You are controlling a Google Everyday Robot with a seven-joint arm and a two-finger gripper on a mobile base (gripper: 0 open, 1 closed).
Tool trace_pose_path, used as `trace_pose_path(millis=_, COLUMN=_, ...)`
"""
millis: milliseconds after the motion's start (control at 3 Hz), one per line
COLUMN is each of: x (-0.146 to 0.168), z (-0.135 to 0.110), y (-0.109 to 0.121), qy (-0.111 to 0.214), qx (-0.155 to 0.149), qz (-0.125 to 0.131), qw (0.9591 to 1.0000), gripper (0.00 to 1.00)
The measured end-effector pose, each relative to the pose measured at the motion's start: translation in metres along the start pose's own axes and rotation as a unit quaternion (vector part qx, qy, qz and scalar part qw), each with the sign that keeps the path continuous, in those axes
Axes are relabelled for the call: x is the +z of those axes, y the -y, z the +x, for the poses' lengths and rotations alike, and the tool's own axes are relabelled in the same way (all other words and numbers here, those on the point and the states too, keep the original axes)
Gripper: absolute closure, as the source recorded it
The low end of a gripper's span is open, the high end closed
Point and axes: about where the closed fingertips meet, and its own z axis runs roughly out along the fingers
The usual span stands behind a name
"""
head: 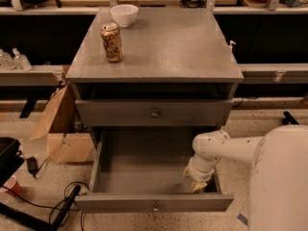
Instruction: Open middle drawer
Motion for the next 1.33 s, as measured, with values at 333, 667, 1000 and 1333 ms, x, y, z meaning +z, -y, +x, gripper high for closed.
trace_pose_path(millis=333, x=-0.033, z=0.010, y=0.007, qy=-0.012, qx=0.001, qz=0.000, qw=0.9999, gripper=0.64)
trace_pose_path(millis=667, x=-0.111, z=0.030, y=0.015, qy=-0.035, qx=0.013, qz=0.015, qw=0.9992, gripper=0.88)
trace_pose_path(millis=1000, x=-0.210, z=0.047, y=0.002, qy=-0.060, qx=0.042, qz=0.064, qw=0.9952, gripper=1.00)
trace_pose_path(millis=1333, x=-0.302, z=0.060, y=-0.031, qy=-0.091, qx=0.084, qz=0.135, qw=0.9831, gripper=1.00)
